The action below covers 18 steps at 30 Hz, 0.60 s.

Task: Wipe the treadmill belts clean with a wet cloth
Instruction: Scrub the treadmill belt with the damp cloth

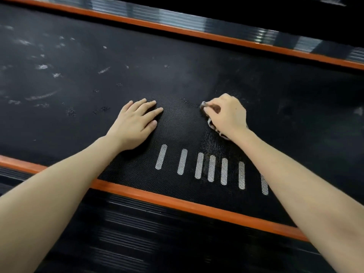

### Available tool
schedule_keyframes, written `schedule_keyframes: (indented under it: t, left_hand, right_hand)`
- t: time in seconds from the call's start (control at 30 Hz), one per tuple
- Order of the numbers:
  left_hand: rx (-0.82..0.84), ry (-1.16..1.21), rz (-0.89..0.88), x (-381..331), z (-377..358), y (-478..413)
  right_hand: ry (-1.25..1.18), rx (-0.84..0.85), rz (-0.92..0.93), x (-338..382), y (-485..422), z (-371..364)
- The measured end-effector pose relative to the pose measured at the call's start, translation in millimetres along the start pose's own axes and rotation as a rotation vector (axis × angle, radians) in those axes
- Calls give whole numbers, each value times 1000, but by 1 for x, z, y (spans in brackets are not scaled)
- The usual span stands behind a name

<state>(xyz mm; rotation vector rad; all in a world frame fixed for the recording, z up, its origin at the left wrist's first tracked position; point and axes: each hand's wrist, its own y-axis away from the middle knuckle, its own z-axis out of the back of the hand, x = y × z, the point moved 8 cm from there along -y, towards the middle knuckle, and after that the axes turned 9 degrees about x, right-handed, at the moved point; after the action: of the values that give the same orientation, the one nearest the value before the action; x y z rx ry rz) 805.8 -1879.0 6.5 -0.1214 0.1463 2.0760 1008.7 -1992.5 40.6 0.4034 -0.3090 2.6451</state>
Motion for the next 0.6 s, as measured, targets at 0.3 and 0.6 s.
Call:
schedule_keyframes:
  t: [0.3, 0.6]
  left_hand:
    - [14, -28, 21, -3, -1, 5]
    - [-147, 14, -29, 17, 36, -15]
  right_hand:
    - [-114, 225, 692, 82, 86, -11]
    - [-3, -14, 6, 29, -56, -16]
